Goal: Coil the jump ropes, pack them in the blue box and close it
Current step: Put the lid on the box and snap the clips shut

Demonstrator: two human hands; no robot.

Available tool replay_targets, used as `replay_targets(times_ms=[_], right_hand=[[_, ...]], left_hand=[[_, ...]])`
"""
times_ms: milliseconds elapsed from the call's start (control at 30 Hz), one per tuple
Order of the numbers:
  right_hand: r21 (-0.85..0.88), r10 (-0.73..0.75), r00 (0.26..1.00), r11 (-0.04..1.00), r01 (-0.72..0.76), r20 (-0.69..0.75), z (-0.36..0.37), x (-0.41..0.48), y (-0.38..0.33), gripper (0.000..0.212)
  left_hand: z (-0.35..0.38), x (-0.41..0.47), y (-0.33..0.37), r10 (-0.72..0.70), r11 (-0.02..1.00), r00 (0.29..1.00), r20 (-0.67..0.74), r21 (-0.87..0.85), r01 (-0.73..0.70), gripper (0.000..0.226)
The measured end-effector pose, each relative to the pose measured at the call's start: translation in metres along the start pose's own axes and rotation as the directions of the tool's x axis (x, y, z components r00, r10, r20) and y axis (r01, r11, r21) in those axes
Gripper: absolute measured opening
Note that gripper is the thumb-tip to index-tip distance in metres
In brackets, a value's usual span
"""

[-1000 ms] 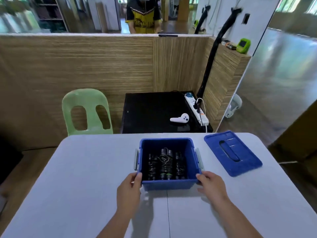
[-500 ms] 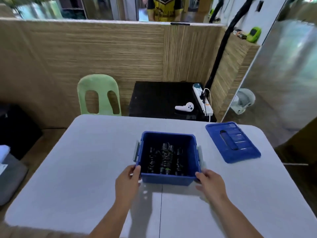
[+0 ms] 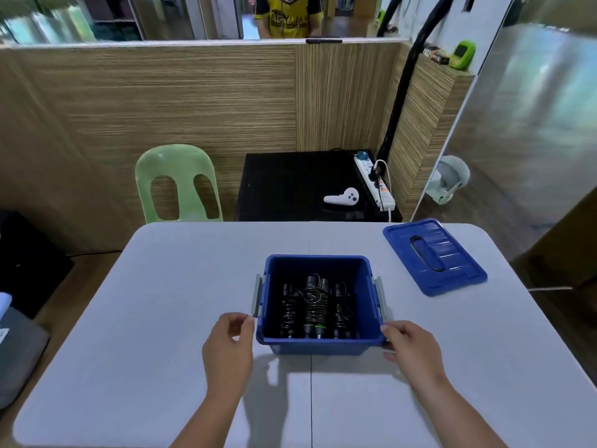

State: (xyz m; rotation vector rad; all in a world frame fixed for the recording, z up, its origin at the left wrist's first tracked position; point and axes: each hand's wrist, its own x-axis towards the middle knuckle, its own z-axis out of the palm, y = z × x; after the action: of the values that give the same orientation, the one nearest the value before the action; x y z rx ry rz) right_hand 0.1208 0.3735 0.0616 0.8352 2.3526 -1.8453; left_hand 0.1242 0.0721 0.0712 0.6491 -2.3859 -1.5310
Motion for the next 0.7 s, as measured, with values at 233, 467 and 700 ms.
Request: replay_targets(times_ms=[233, 467, 700], right_hand=[[0.043, 0.038, 0.996, 0.999, -0.034, -0.085, -0.019, 0.011, -0.024, 0.011], [0.189, 0.074, 0.985, 0.981, -0.044, -0.154, -0.045, 0.045, -0.046, 0.024], [0.220, 0.180, 0.949, 0.968, -0.124, -0.257, -0.072, 0.095, -0.045, 0.024]], left_hand=[[0.010, 0.028, 0.055, 0.208, 0.976, 0.971, 0.119, 0.038, -0.214, 0.018], [0.080, 0.046, 0.130, 0.452, 0.855, 0.821, 0.347, 0.092, -0.510, 0.019], [0.186, 0.078, 0.172, 0.497, 0.718, 0.621, 0.605, 0.114, -0.686, 0.015]])
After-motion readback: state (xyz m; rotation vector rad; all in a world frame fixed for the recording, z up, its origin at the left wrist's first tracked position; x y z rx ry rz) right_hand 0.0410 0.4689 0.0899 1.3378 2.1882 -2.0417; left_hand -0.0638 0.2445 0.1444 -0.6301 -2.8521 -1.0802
